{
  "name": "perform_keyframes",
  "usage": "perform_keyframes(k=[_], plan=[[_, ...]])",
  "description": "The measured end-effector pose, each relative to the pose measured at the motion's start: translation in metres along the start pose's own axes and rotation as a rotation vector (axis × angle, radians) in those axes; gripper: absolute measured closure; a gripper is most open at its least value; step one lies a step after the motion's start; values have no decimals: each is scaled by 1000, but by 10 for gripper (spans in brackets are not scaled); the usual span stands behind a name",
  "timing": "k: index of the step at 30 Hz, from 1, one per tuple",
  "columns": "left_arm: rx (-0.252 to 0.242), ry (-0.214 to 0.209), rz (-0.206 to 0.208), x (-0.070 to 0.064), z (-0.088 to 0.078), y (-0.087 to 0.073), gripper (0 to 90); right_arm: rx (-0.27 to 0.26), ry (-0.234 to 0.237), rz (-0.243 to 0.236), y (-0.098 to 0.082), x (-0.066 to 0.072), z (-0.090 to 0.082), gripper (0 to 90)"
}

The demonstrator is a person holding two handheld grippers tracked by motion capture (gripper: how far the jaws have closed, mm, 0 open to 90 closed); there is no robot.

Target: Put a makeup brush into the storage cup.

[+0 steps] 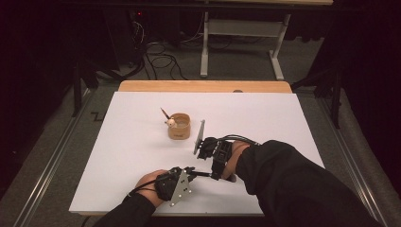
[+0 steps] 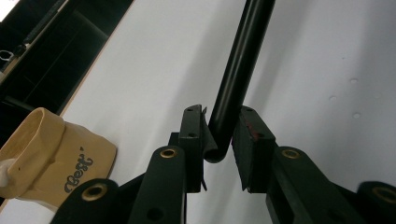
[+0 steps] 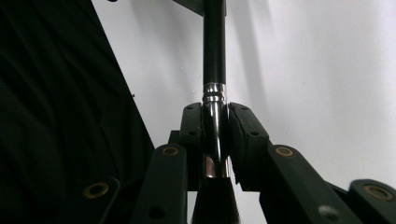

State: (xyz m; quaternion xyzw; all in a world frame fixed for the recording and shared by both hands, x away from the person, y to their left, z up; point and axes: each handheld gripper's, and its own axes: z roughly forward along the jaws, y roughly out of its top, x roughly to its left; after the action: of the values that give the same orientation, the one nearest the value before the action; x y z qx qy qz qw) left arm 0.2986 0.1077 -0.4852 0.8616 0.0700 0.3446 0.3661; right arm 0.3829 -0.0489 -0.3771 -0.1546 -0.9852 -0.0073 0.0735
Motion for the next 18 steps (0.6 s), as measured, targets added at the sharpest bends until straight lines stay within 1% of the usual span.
perform_keyframes(k=[2,4,5,7,10,15,18], plan=[[-4,-4,-3,0,0,0,747,-6,-4,0,0,0,0,768],[-10,-4,-7,0,-1,0,755,-14,-15,-4,-1,-2,-1,730],[-10,-4,-5,0,-1,0,760,-17,-18,5,-1,-2,-2,719],[-5,-8,8,0,-1,0,770,-18,-31,-1,-1,-3,-5,695],[-5,-13,21,-1,-1,0,783,-25,-35,-4,-1,-4,-6,657],[-1,-23,21,-1,-1,0,790,-41,-44,-8,0,-3,-6,572],[1,-24,22,-1,0,0,790,-35,-51,-8,-1,-4,-7,497]])
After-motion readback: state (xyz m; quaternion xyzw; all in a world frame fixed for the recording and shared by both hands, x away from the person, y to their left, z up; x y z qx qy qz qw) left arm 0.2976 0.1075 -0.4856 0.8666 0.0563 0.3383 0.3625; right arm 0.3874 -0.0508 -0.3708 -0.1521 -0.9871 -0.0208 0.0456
